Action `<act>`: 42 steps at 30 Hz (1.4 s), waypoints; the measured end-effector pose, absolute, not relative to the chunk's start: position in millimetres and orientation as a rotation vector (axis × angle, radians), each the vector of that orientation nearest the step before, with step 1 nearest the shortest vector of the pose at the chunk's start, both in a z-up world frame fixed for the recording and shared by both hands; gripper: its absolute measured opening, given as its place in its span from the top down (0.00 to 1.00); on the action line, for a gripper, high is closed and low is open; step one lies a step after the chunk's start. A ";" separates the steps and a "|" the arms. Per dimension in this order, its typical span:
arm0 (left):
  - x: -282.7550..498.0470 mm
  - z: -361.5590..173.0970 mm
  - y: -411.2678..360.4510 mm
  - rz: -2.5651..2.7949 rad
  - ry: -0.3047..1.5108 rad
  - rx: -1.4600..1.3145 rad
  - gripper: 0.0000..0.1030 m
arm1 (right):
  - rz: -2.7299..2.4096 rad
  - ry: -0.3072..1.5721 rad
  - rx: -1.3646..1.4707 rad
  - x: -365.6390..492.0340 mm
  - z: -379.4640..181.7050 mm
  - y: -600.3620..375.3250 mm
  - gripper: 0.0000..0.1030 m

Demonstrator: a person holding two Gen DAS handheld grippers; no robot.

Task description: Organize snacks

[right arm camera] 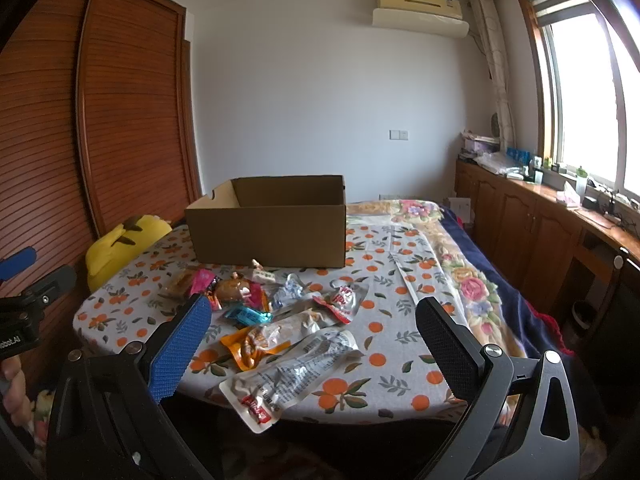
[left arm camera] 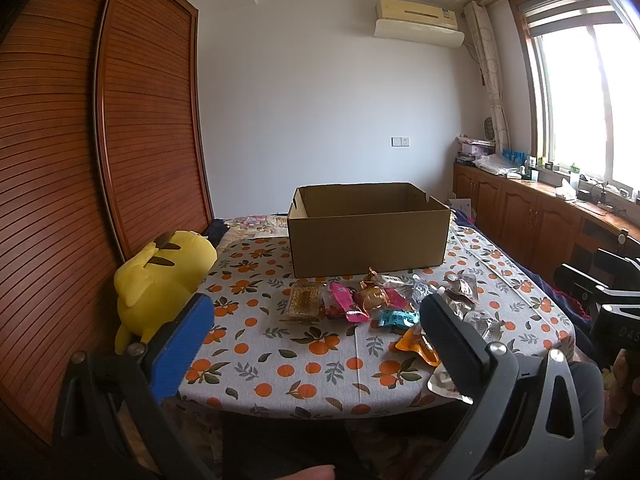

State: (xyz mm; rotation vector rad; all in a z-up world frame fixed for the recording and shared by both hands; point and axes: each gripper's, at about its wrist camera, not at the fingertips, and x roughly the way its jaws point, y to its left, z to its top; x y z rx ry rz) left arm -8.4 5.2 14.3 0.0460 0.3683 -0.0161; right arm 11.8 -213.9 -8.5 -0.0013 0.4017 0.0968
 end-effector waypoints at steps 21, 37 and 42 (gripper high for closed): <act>-9.0 13.8 3.8 -0.016 0.367 0.048 0.00 | 0.098 0.400 -0.003 11.9 -8.5 -212.9 0.00; -7.1 14.5 -0.1 -0.028 0.379 0.049 0.00 | 0.098 0.406 -0.004 10.3 -8.8 -213.5 0.00; -1.4 5.9 -3.1 -0.049 0.403 0.047 0.00 | 0.104 0.426 0.000 12.9 -16.0 -215.9 0.00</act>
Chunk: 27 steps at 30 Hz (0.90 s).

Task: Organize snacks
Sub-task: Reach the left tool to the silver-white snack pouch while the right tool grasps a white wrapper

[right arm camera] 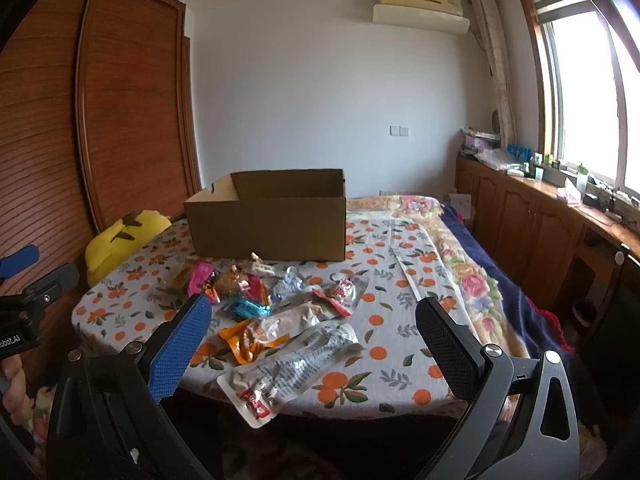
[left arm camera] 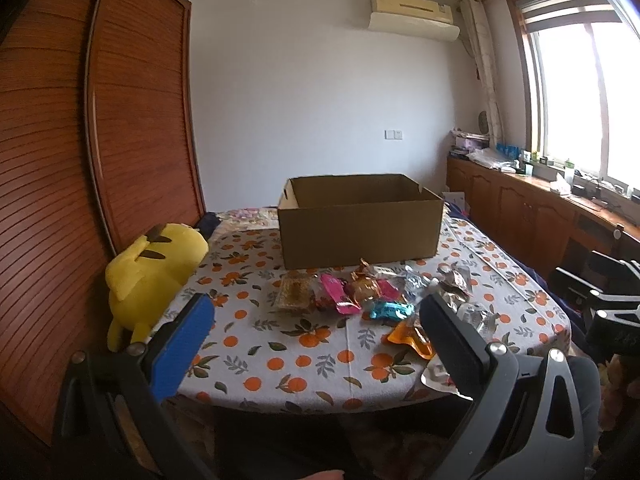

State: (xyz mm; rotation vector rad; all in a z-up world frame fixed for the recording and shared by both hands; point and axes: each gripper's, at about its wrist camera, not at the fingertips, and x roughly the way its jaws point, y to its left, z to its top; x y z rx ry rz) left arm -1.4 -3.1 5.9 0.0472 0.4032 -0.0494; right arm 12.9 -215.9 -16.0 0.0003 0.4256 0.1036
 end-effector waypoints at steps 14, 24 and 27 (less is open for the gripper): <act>54.3 -38.5 -32.5 -0.231 0.550 0.053 0.00 | 0.165 0.609 -0.003 65.4 -87.3 -226.0 0.00; 91.0 -63.4 -45.1 -0.286 0.613 0.067 0.00 | 0.248 0.731 0.067 100.1 -126.0 -232.1 0.03; 101.4 -68.1 -46.8 -0.285 0.623 0.077 0.00 | 0.271 0.750 0.084 109.7 -132.5 -231.1 0.05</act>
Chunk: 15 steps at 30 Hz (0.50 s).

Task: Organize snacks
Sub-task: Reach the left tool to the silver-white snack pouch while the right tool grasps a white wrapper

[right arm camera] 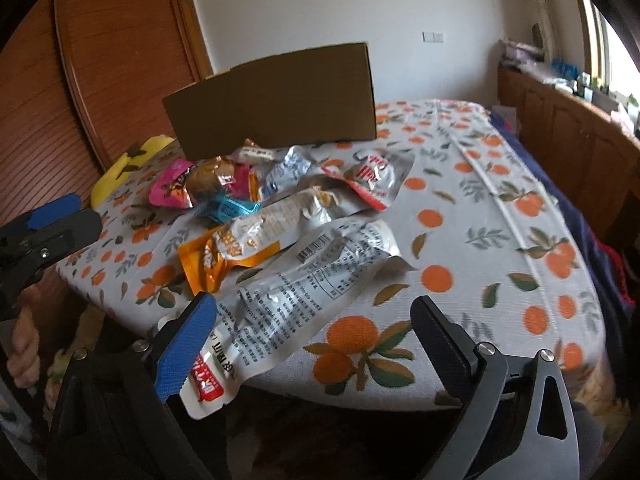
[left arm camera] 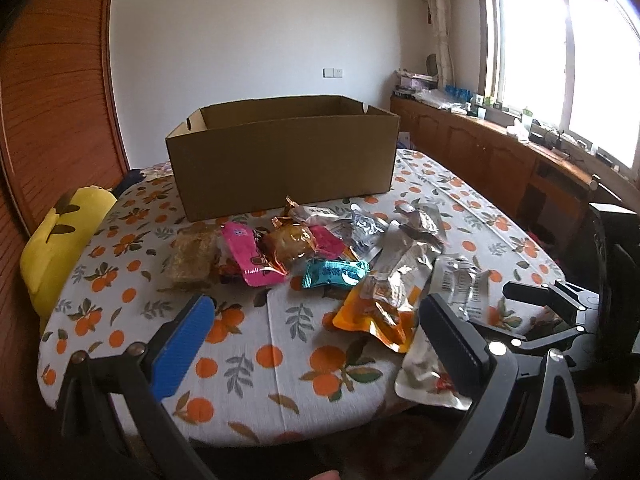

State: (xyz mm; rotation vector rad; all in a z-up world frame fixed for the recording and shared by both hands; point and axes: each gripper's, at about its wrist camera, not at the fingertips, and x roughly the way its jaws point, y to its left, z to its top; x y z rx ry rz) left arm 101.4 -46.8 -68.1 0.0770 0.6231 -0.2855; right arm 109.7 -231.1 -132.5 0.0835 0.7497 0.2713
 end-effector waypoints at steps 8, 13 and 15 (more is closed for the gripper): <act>119.6 -81.9 -46.2 -0.338 0.661 0.047 0.01 | 0.283 0.748 0.086 125.7 -140.4 -223.8 0.10; 131.0 -86.6 -48.6 -0.375 0.686 0.048 0.02 | 0.262 0.744 0.052 135.4 -139.9 -219.1 0.16; 135.0 -88.2 -51.1 -0.391 0.696 0.055 0.02 | 0.245 0.742 0.031 138.2 -140.8 -218.4 0.23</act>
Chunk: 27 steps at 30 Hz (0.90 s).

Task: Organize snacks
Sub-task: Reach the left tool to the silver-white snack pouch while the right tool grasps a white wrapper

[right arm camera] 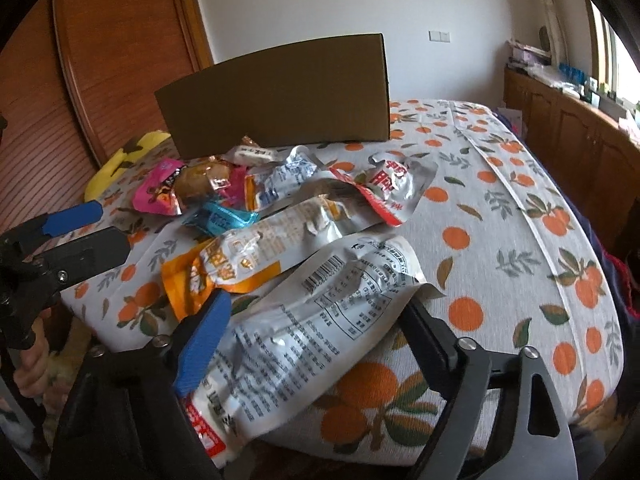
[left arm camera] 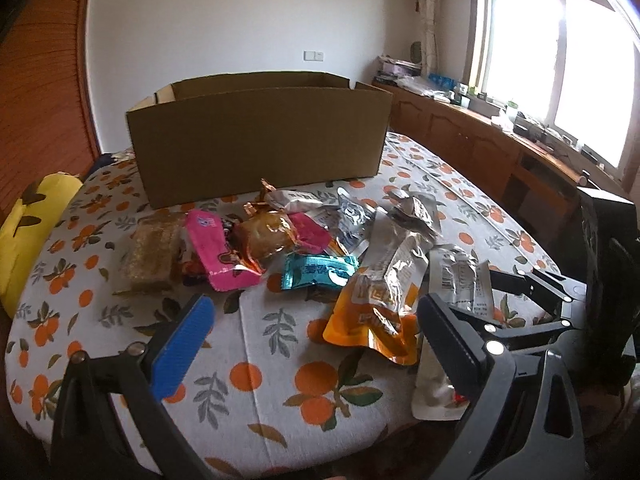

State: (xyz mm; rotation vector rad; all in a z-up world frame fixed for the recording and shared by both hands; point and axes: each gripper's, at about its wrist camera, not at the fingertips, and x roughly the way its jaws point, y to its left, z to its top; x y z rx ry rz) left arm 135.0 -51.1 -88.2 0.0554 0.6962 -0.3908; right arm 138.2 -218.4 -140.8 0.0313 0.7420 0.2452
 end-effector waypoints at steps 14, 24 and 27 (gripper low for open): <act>169.1 -102.4 -94.4 -0.519 0.775 0.112 0.06 | 0.240 0.762 0.001 152.6 -132.1 -248.7 0.73; 192.5 -108.9 -122.4 -0.549 0.852 0.206 0.23 | 0.261 0.750 0.042 156.0 -123.1 -268.4 0.79; 195.9 -109.5 -129.1 -0.561 0.867 0.230 0.23 | 0.276 0.740 0.036 154.3 -121.1 -268.5 0.80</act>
